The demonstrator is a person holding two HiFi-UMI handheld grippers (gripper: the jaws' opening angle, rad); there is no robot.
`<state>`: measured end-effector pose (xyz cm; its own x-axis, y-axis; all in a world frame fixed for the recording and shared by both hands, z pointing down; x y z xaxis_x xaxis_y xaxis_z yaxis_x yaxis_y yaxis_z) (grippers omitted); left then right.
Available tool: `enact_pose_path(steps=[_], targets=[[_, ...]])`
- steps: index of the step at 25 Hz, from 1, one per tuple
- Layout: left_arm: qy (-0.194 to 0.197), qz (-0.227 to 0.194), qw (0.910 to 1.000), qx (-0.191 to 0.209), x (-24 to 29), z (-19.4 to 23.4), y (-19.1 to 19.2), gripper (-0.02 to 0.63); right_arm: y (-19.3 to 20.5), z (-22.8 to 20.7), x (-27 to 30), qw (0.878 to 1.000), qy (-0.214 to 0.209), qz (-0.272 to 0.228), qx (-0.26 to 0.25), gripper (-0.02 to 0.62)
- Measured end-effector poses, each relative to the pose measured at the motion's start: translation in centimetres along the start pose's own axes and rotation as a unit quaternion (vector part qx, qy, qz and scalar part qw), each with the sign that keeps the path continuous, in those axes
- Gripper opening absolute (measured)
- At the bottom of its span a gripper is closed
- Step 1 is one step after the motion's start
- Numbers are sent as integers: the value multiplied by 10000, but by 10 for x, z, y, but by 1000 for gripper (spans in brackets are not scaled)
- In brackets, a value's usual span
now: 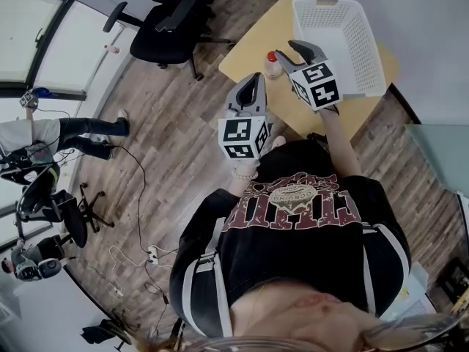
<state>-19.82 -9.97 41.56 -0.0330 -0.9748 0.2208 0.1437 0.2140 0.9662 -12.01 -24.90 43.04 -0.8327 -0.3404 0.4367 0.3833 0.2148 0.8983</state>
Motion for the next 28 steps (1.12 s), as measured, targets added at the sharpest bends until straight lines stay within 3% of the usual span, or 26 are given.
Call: enact_pose_path(steps=[9,16,28], targets=[[373,9,9993,83,22,-26,-5,48,0,-24,-41,9993,308,-175,141,147],[724,44,9972,197,37,-48,-6,48,6,-42,-75,9967,674,-342,300,87],[1380,67,9896,390,58,-79,-10,48,24,-59,-120,9892,1257,-426,617,54]])
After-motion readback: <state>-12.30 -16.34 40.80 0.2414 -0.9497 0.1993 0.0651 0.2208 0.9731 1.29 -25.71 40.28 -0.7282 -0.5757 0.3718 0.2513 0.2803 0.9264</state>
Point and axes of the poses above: the fingertips, and each gripper's own axes: x forward along the fingers, z to its left, y out of its underside, the point moved 8 cm from there along -x, backward along the fingers, and after that the axes turned 4 degrees about x, right-handed, at the moved point
